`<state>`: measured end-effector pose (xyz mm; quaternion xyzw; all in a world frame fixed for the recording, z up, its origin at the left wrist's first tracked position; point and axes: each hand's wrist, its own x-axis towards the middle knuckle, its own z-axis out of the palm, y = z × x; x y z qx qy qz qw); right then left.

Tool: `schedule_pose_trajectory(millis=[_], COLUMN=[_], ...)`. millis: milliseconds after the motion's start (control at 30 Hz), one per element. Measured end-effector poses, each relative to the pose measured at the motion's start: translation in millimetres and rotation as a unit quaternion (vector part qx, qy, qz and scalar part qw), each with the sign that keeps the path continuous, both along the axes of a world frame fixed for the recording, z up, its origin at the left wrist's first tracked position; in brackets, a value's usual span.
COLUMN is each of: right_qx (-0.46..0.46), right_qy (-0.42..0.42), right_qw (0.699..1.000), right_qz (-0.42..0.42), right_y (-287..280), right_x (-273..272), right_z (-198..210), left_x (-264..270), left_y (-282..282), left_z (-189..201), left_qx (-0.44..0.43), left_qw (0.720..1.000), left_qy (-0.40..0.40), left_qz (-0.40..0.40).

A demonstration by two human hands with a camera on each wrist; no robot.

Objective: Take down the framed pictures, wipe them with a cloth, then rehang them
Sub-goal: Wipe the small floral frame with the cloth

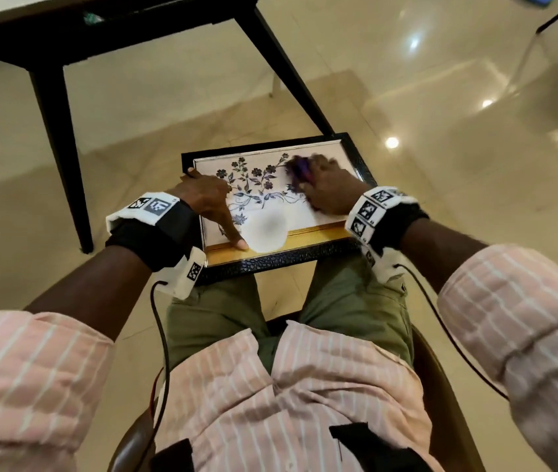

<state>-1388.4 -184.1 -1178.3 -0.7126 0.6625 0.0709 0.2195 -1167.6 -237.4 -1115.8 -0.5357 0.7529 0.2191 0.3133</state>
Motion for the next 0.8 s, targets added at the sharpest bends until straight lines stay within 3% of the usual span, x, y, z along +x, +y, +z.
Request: schedule_pose_trajectory(millis=[133, 233, 300, 400, 533, 700, 800], right_qx=[0.003, 0.037, 0.051, 0.022, -0.032, -0.107, -0.108], right_qy=[0.04, 0.03, 0.031, 0.047, -0.02, -0.113, -0.117], right_qw=[0.981, 0.937, 0.927, 0.965, 0.998, 0.97, 0.968], right_qz=[-0.189, -0.346, -0.371, -0.257, -0.045, 0.185, 0.192], right_y=[13, 19, 23, 32, 28, 34, 37], right_x=[-5, 35, 58, 86, 120, 136, 110], right_z=[-6, -1, 7, 3, -1, -4, -6], left_x=[-3, -6, -1, 17, 46, 47, 49], left_y=[4, 9, 8, -1, -6, 10, 12], left_z=[-1, -1, 5, 22, 26, 22, 20], left_qx=[0.0, -0.008, 0.003, 0.041, 0.029, 0.041, 0.049], left_qw=[1.0, 1.0, 1.0, 0.998, 0.996, 0.993, 0.992], left_qy=[0.009, 0.012, 0.017, 0.035, 0.083, 0.113, 0.118], left_qz=[0.005, -0.009, -0.012, 0.009, 0.031, 0.008, -0.006])
